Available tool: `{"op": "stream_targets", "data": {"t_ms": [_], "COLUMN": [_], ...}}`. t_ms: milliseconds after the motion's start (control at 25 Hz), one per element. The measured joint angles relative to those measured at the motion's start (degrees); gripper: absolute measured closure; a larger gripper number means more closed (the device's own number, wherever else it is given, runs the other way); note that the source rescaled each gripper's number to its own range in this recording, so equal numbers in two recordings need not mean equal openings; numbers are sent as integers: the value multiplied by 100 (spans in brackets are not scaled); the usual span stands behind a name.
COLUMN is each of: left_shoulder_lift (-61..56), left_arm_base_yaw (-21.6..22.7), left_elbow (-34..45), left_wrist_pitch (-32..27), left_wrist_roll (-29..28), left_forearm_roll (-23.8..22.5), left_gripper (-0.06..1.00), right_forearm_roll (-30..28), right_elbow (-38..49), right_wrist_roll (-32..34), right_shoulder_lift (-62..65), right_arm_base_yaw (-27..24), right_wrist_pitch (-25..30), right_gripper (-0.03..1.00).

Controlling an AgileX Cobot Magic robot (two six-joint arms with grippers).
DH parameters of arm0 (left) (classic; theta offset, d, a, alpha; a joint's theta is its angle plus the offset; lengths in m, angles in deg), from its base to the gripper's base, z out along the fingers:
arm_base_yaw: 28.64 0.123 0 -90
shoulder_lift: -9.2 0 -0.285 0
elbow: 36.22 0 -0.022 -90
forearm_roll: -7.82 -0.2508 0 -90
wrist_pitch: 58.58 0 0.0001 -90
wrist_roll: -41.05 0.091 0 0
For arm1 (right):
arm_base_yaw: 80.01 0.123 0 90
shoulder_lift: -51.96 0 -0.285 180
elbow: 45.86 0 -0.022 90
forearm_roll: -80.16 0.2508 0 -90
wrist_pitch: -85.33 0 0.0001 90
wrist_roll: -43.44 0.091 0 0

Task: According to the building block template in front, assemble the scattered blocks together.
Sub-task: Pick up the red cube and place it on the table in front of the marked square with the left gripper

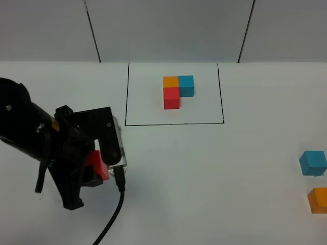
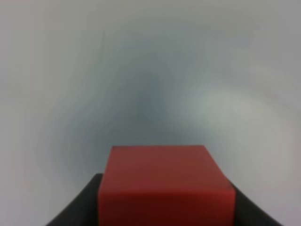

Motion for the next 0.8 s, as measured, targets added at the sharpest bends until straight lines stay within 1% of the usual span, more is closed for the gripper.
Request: {"op": "stream_targets", "data": {"t_ms": [160,400,560,800], "left_shoulder_lift": [419,1158,1611,2131], "left_arm_base_yaw": [-176,-388,-389,-389], "left_elbow": [-386,-730,-797,-859], "left_wrist_pitch": [41,49,103,399], "left_wrist_roll": [-84,-96,-96,-86], "left_forearm_roll": [0,2,-5,-71], "left_gripper": [43,43,43,43], "right_forearm_roll": [0,0,0,0], "right_elbow": [0,0,0,0], "right_wrist_roll": [0,0,0,0], "right_shoulder_lift": [0,0,0,0], "right_arm_base_yaw": [0,0,0,0], "right_wrist_pitch": [0,0,0,0], "right_gripper": [97,97,97,97]}}
